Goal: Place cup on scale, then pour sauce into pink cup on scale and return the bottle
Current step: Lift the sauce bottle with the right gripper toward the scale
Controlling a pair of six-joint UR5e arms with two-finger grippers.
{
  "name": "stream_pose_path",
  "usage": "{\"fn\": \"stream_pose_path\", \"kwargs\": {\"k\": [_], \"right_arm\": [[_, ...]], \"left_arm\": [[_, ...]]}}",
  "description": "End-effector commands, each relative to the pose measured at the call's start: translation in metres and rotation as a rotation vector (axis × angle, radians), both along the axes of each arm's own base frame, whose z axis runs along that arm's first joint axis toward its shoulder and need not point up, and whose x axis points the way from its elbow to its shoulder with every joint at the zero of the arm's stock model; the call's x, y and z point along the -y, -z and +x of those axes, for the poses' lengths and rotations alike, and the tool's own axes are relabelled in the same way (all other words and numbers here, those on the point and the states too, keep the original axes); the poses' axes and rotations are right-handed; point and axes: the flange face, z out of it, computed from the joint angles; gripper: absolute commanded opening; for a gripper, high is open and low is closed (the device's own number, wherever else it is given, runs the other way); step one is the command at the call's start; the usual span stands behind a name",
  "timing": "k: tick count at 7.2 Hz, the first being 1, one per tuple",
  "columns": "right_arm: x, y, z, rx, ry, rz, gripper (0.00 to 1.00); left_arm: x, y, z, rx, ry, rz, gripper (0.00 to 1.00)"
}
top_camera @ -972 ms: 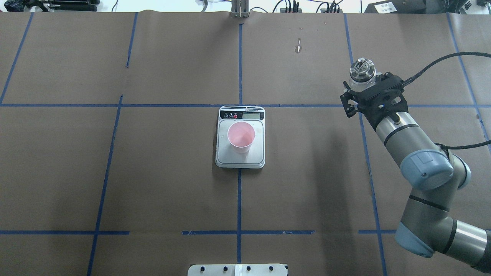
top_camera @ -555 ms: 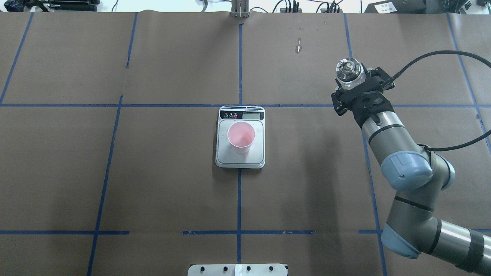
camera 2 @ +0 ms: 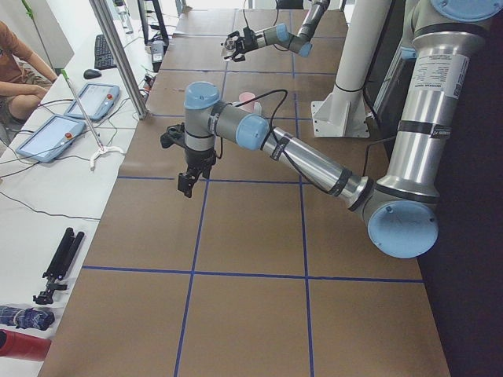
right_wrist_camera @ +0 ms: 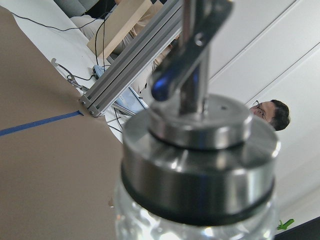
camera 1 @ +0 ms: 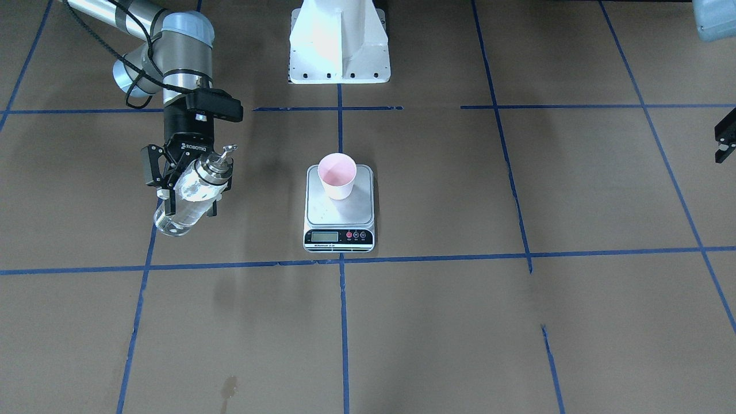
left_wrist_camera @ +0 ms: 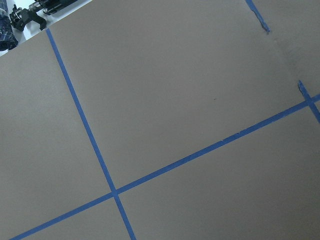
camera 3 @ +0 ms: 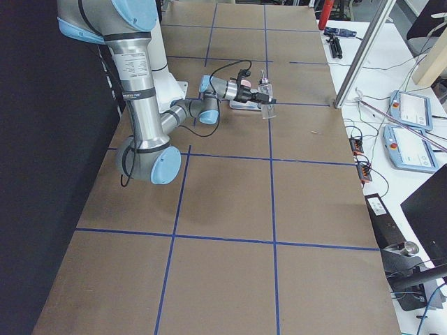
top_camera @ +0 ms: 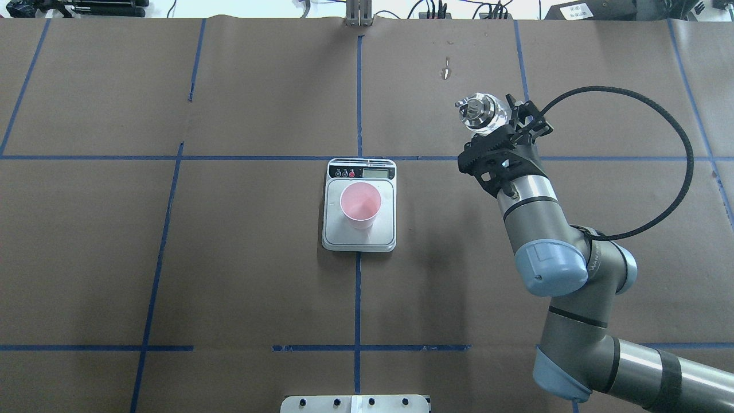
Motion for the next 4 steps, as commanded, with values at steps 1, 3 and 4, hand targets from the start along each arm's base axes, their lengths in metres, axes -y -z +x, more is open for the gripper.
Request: {"fn": "stream_pose_path", "kwargs": {"k": [1,3,4], "right_arm": [[-0.015,0.012,-0.022,-0.097,-0.017,0.022,0.00],[-0.028,0.024,-0.053,-0.184,-0.055,0.039,0.00],[-0.032,0.020,-0.062,-0.240,-0.069,0.052,0.00]], "left_arm": [[0.006,-0.017,0.001,0.007,-0.005,-0.024,1.00],[0.011,-0.024,0.001,0.003,-0.004,0.006,1.00],[0.011,-0.028,0.001,0.006,-0.004,-0.001,1.00]]}}
